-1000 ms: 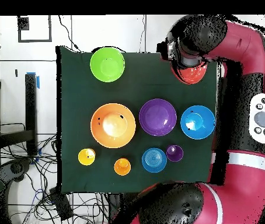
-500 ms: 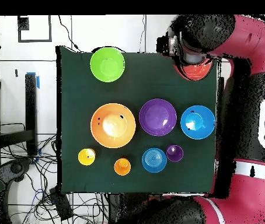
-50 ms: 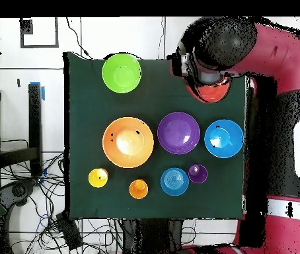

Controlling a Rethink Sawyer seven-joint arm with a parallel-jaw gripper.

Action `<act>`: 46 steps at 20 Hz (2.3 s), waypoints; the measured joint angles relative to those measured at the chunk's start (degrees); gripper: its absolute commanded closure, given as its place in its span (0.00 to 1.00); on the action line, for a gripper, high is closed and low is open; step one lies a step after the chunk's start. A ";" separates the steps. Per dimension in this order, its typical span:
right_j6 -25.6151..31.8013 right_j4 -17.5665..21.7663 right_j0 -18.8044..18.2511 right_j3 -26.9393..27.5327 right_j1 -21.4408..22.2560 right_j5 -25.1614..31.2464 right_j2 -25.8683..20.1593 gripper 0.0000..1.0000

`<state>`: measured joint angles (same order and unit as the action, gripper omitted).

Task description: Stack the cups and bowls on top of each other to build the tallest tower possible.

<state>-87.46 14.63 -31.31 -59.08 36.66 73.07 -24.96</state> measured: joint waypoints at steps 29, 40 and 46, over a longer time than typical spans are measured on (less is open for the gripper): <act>-4.98 -4.88 8.21 -22.05 13.07 -9.29 4.72 1.00; -13.18 -6.34 13.41 -26.27 14.21 -14.02 7.86 1.00; -14.60 -6.93 14.01 -31.05 16.38 -16.80 8.10 1.00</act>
<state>-102.06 7.69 -17.30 -90.13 53.03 56.27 -16.86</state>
